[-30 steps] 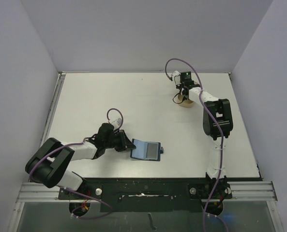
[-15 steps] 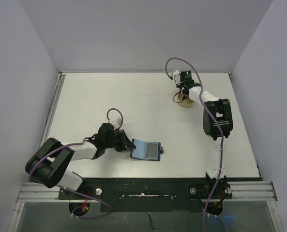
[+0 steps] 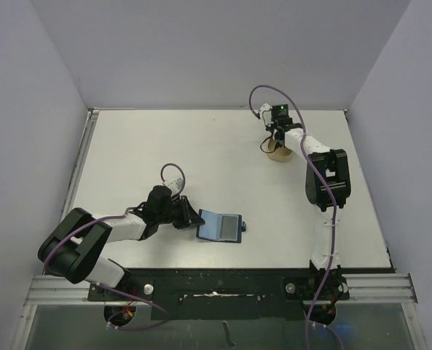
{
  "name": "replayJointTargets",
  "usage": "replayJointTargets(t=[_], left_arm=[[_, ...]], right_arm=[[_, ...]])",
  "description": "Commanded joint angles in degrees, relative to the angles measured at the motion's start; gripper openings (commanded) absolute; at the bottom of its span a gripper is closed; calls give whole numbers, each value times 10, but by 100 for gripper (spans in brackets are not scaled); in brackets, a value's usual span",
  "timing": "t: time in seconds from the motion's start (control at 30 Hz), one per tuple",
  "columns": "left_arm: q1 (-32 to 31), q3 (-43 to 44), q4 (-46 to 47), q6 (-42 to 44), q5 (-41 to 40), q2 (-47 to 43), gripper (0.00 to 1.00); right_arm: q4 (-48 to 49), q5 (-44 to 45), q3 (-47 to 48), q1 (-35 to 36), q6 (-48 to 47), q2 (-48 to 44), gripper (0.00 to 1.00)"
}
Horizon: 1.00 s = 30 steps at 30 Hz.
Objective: Put the credit cards into the card holder
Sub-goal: Pick up the credit card from the storage box.
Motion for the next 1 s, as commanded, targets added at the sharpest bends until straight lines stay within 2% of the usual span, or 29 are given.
replayJointTargets(t=[0.0,0.53,0.7,0.97], left_arm=[[2,2,28,0,10,-4,10],[2,4,36,-4,12,6,13],[2,6,21,-4,4,-6,20],[3,2,-8,8,-16,-28,23]], right_arm=[[0,2,33,-2,7,-45,8],[-48,-26,-34,14,77,-115,0],[-99,-28,-16,21,177,-139,0],[-163,-58,-27,53,360,-221,0]])
